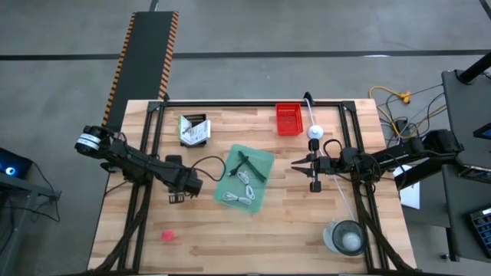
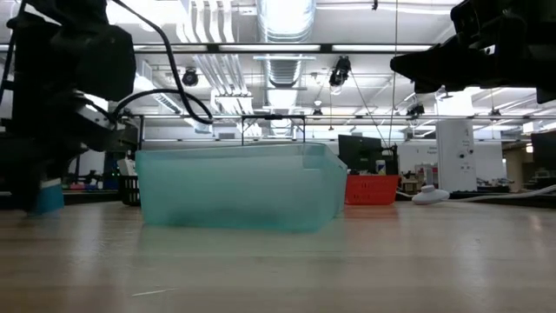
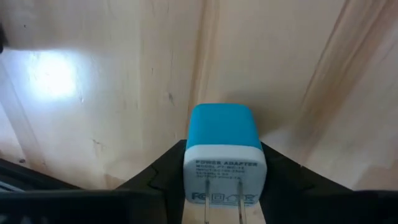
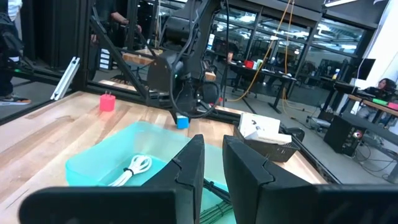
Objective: Pick and place items into bin
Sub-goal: Put the blue charger adapter into the red basket
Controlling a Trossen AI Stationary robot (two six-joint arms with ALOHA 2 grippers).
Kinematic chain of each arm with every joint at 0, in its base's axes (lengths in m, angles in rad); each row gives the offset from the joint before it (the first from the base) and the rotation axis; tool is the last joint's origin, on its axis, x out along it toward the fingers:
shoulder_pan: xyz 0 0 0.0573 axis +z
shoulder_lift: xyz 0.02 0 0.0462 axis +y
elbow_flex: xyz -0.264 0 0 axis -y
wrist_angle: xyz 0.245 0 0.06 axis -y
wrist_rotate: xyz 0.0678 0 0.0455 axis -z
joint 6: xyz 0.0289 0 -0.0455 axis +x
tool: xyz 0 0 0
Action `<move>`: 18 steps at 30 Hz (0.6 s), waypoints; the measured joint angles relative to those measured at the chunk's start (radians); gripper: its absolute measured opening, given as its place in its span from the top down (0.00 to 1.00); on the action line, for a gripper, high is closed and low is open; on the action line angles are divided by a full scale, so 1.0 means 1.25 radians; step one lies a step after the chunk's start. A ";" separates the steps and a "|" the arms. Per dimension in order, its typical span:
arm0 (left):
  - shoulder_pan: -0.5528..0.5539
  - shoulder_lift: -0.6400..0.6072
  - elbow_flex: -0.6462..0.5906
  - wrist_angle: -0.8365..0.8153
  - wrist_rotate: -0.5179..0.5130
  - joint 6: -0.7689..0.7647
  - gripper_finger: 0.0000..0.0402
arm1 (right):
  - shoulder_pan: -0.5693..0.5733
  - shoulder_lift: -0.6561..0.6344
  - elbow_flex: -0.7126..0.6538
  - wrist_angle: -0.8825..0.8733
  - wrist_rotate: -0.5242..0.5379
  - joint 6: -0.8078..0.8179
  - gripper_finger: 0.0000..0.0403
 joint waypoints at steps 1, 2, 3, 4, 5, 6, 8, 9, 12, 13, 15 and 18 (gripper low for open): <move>0.000 0.000 0.004 0.000 0.004 -0.013 0.67 | 0.000 0.000 0.000 0.000 0.000 0.000 0.88; 0.000 0.000 0.009 0.000 0.005 -0.026 0.67 | 0.000 0.000 0.000 0.000 0.000 0.000 0.88; 0.000 0.000 0.015 0.000 0.006 -0.031 0.67 | 0.000 0.000 0.000 0.000 0.000 0.000 0.88; 0.000 -0.001 0.023 0.000 0.006 -0.033 0.67 | 0.000 0.000 0.000 0.000 0.000 0.000 0.88; 0.000 -0.001 0.032 0.001 0.005 -0.033 0.67 | 0.000 0.000 0.000 0.000 0.000 0.000 0.88; 0.000 -0.003 0.041 0.002 0.003 -0.033 0.67 | 0.000 0.000 0.000 0.000 0.000 0.000 0.88; 0.000 -0.008 0.059 0.010 -0.011 -0.028 0.67 | 0.000 0.000 0.000 0.000 0.000 0.000 0.88; 0.000 -0.013 0.066 0.023 -0.017 -0.027 0.67 | 0.000 0.000 0.000 0.000 0.000 0.000 0.88; 0.000 -0.042 0.083 0.074 -0.042 -0.023 0.67 | 0.000 0.000 0.000 0.001 0.000 -0.010 0.88; 0.000 -0.056 0.085 0.099 -0.052 -0.023 0.67 | 0.000 0.000 0.000 0.001 0.000 -0.022 0.88; 0.000 -0.091 0.085 0.169 -0.055 -0.023 0.67 | 0.001 0.000 0.000 0.001 -0.009 -0.067 0.88; 0.000 -0.155 0.081 0.291 -0.058 -0.002 0.67 | 0.002 0.000 0.000 0.006 -0.063 -0.156 0.88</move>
